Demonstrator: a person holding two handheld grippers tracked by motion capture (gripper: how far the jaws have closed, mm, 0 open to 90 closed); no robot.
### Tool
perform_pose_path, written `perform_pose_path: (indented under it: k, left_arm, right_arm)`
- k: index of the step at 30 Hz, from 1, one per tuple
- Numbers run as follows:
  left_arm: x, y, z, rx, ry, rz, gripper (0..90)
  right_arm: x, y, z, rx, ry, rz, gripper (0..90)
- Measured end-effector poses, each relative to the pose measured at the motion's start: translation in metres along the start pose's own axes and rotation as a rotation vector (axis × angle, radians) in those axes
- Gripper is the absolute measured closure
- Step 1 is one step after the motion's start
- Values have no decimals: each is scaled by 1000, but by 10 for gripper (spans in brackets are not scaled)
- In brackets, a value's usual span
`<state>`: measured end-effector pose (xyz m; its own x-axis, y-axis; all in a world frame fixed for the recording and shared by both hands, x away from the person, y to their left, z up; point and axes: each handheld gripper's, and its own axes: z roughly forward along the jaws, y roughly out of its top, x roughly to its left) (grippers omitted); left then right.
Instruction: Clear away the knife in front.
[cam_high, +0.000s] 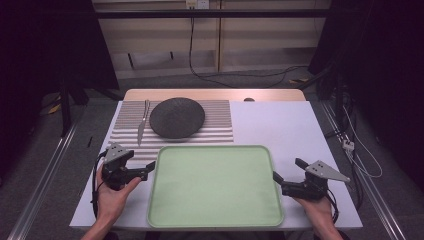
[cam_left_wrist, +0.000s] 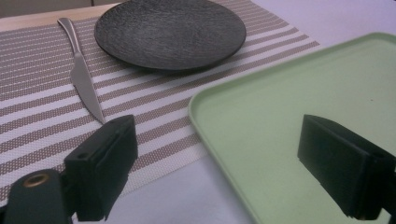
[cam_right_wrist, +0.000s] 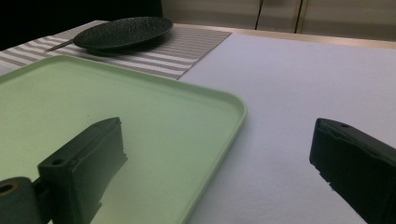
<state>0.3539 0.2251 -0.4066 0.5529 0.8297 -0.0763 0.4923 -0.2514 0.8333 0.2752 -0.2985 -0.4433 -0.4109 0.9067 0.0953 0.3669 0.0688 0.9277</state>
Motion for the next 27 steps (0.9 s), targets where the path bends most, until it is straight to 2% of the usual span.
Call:
perform_pose_path:
  k: [13,23,27]
  left_arm:
    - [10,15,13,20,30,34,108]
    - [24,26,23,25,71,26,111]
    - [34,34,28,26,74,6,89]
  right_arm:
    - [0,0,1,16,-3,-6,33]
    - [0,0,3,25,-2,-3,33]
    - [1,0,4,29,-7,-8,32]
